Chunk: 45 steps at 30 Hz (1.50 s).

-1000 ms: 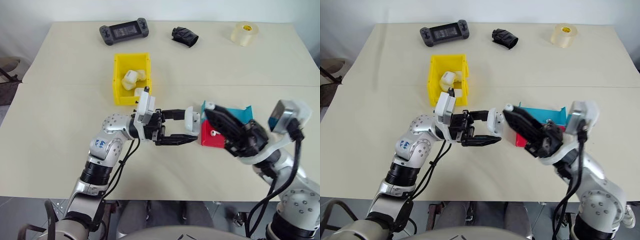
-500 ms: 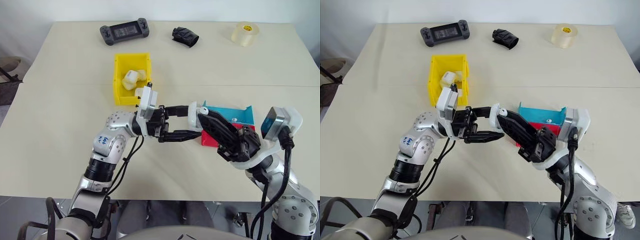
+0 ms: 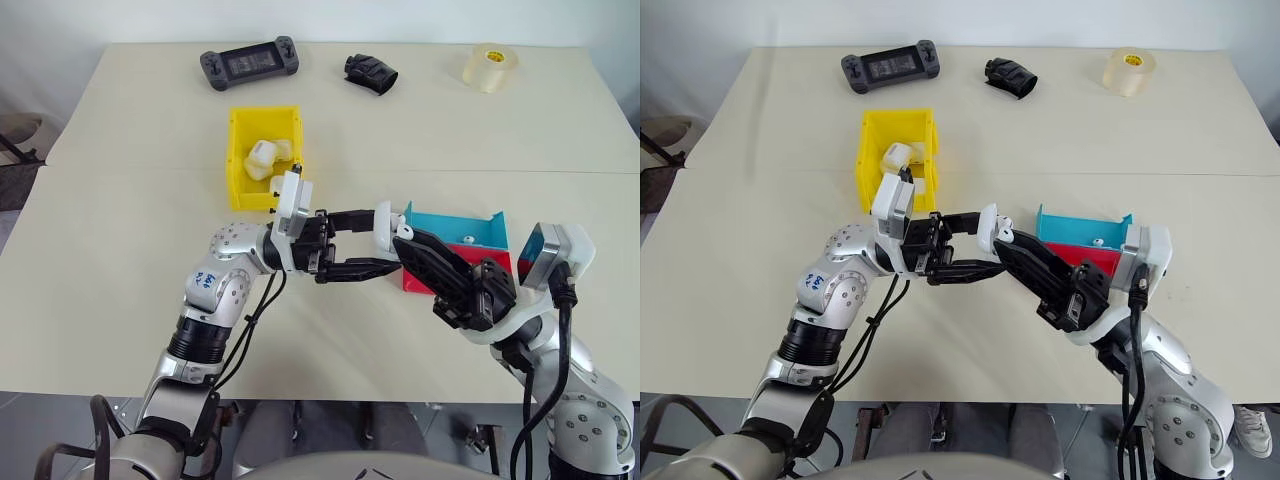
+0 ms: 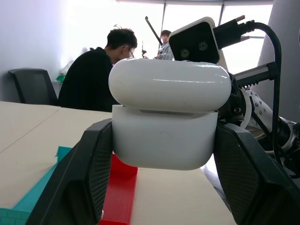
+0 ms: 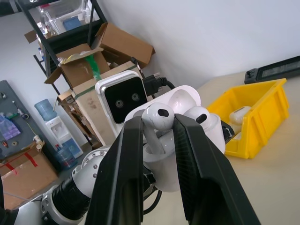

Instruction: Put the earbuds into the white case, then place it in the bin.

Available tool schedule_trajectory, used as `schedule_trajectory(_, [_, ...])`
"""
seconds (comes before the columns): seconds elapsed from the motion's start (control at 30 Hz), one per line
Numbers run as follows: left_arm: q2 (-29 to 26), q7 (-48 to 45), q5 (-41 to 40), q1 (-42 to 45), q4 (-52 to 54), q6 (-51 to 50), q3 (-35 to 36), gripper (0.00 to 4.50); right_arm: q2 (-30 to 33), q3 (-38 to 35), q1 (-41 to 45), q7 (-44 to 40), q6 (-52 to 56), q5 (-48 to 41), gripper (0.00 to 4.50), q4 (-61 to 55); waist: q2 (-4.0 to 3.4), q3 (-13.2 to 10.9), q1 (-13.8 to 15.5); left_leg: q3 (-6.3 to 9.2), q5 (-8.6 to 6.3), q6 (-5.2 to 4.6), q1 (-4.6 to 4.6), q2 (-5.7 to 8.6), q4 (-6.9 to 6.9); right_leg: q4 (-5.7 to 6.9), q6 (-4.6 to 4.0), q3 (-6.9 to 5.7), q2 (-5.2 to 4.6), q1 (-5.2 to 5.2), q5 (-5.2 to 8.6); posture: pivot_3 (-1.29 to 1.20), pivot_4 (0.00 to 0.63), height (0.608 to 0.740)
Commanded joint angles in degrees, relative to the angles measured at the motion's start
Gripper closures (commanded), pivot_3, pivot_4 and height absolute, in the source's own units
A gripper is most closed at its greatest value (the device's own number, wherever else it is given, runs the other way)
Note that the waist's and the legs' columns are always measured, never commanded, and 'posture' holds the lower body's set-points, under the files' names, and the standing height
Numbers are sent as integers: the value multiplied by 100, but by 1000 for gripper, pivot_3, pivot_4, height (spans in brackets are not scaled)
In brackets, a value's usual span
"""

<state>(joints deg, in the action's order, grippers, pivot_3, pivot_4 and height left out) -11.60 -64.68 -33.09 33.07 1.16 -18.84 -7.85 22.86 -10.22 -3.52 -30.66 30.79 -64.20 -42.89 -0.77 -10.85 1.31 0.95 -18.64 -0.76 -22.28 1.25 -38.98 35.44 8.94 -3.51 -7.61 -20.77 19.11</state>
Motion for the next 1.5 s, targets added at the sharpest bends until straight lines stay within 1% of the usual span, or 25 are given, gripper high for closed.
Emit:
schedule_trajectory(0.03, [75,34,-150,133,171,49,104,1701,180,145,-152,-52,62,90,3940,7,0,0,2,0,0,0,0,0,0,-1,0,0,0,0,0,0,150,740])
schedule_trajectory(0.1, [88,61,-164,146,170,36,118,1701,267,185,-184,-92,39,119,3940,4,0,0,4,1,0,0,0,0,0,-1,0,-2,0,1,0,0,150,740])
schedule_trajectory(0.2, [105,89,-169,169,159,23,141,1701,330,177,-185,-33,71,-81,3940,22,1,0,3,0,0,0,0,0,0,-2,0,-1,0,2,0,0,150,740])
schedule_trajectory(0.23, [107,86,-160,174,153,27,139,1701,414,166,-190,-66,147,-240,3590,12,1,0,3,0,0,0,0,0,0,-2,0,-1,0,2,0,0,150,740])
schedule_trajectory(0.27, [105,75,-152,177,150,34,137,1701,464,164,-169,-105,100,-125,3187,6,1,0,3,1,0,0,0,-1,0,-2,0,-2,0,2,0,0,150,740])
schedule_trajectory(0.3, [104,73,-155,179,149,32,141,1701,479,151,-149,-75,52,-63,2990,27,1,-1,4,1,0,0,0,-4,0,-2,0,-2,-1,2,0,0,150,740])
schedule_trajectory(0.33, [108,76,-152,183,145,32,140,1701,544,137,-151,-109,82,-183,2645,28,2,-1,4,1,0,0,0,-3,0,-3,0,-2,0,3,0,0,150,740])
schedule_trajectory(0.53, [101,44,-122,172,132,55,139,1701,656,39,-111,-136,-99,6,586,54,3,-2,11,2,0,0,-1,-3,-1,-5,0,-3,-4,4,0,0,150,740])
schedule_trajectory(0.57, [79,48,-80,166,130,73,129,1701,703,-26,-137,-149,-155,145,345,55,3,-2,8,1,0,-1,0,-2,-1,-5,0,-3,-3,4,0,0,150,740])
schedule_trajectory(0.6, [36,59,11,165,114,118,106,1701,795,-119,-208,-232,-168,189,12,44,3,-2,7,1,0,-1,-1,-2,-1,-6,0,-4,-3,5,0,0,150,740])
schedule_trajectory(0.67, [-66,73,217,166,70,246,45,1701,969,-318,-375,-364,-195,252,12,61,4,-2,13,1,0,-1,0,0,-1,-5,0,-4,-1,4,0,0,150,740])
schedule_trajectory(0.73, [-254,121,673,195,-60,588,-78,1701,1195,-672,-637,-601,-254,330,12,168,4,-2,22,1,0,-1,-1,2,-1,-8,0,-5,-1,6,0,0,150,740])
schedule_trajectory(0.8, [-407,304,1010,239,-130,670,-149,1701,1354,-965,-800,-741,-268,357,12,320,5,-3,21,-1,-1,-2,0,7,0,-15,0,-5,1,11,0,0,150,740])
schedule_trajectory(0.87, [-531,385,1300,274,-157,857,-230,1701,1479,-1063,-851,-843,-253,425,12,401,6,-3,19,-2,-1,-2,1,7,-1,-17,0,-5,1,12,0,0,150,740])
schedule_trajectory(0.93, [-815,389,1867,381,-311,1150,-467,1701,1705,-1077,-778,-1033,-342,771,385,475,6,-3,19,-1,-1,-2,1,4,0,-15,0,-5,3,11,0,0,150,740])
schedule_trajectory(1.0, [-1012,413,2214,469,-415,1186,-644,1701,1857,-1001,-585,-1092,-345,968,927,508,6,-3,11,-3,0,-2,1,6,0,-15,0,-5,4,10,0,0,150,740])
schedule_trajectory(1.03, [-1080,399,2344,512,-450,1231,-723,1701,1889,-899,-415,-1048,-325,1061,1303,499,6,-3,7,-3,0,-2,2,5,0,-14,0,-5,5,10,0,0,150,740])
schedule_trajectory(1.07, [-1174,311,2465,562,-468,1216,-841,1701,1916,-750,-183,-988,-237,1060,1589,455,6,-3,2,-5,0,-2,2,5,2,-16,0,-4,4,9,0,0,150,740])
schedule_trajectory(1.1, [-1242,236,2560,601,-480,1222,-936,1701,1920,-611,29,-927,-198,1123,2027,408,6,-4,-7,-5,-1,-2,2,4,1,-13,0,-4,5,7,0,0,150,740])
schedule_trajectory(1.17, [-1342,53,2664,643,-501,1256,-1091,1701,1865,-393,349,-779,-74,1120,2647,366,6,-4,5,-4,0,-1,1,2,2,-12,0,-4,6,5,0,0,150,740])
schedule_trajectory(1.33, [-1366,-41,2705,588,-384,1260,-1194,1701,1640,458,1059,-520,11,1626,4403,377,11,-7,20,4,0,-1,-8,-2,-1,-16,0,-10,-4,3,0,0,150,740])
schedule_trajectory(1.37, [-1350,-28,2695,582,-351,1227,-1192,1701,1574,670,1170,-498,13,1802,4473,461,12,-7,22,6,-1,-2,-8,-3,-2,-14,0,-11,-5,4,0,0,150,740])
schedule_trajectory(1.43, [-1323,1,2673,570,-276,1156,-1179,1701,1511,1127,1353,-564,60,2169,4473,653,12,-7,18,7,-1,-2,-10,1,-2,-14,0,-13,-6,3,0,0,150,740])
schedule_trajectory(1.5, [-1307,-72,2555,548,-194,1117,-1144,1701,1402,1318,1468,-494,110,2327,4473,771,12,-7,15,6,-1,-2,-10,5,-2,-13,0,-14,-3,2,0,0,150,740])
